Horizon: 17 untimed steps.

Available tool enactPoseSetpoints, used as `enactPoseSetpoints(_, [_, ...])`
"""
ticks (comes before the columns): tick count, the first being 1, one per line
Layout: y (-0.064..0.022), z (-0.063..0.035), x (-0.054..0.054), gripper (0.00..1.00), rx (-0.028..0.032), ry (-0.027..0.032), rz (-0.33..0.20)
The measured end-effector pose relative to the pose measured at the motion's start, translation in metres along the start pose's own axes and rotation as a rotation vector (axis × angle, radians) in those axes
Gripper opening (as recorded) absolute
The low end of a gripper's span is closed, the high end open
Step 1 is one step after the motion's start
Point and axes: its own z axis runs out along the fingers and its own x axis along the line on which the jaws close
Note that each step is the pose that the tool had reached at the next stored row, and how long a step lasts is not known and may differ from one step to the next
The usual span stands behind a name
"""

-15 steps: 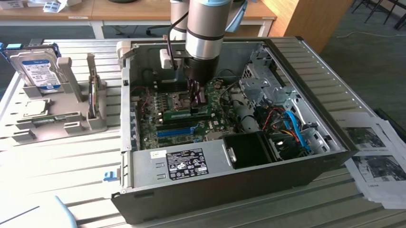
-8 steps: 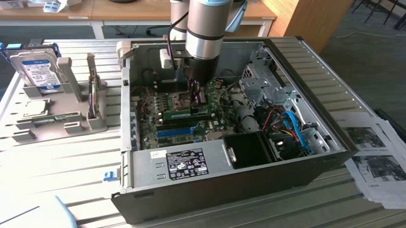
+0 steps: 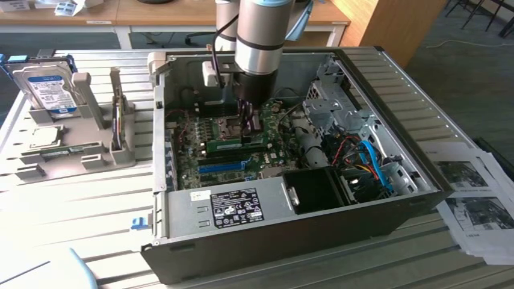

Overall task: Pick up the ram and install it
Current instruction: 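Pick up the ram and move it above insertion slot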

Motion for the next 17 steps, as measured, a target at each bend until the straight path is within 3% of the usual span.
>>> enactPoseSetpoints(17, [0.0006,0.0021,-0.0002,0.11,0.0,-0.0001,0.0])
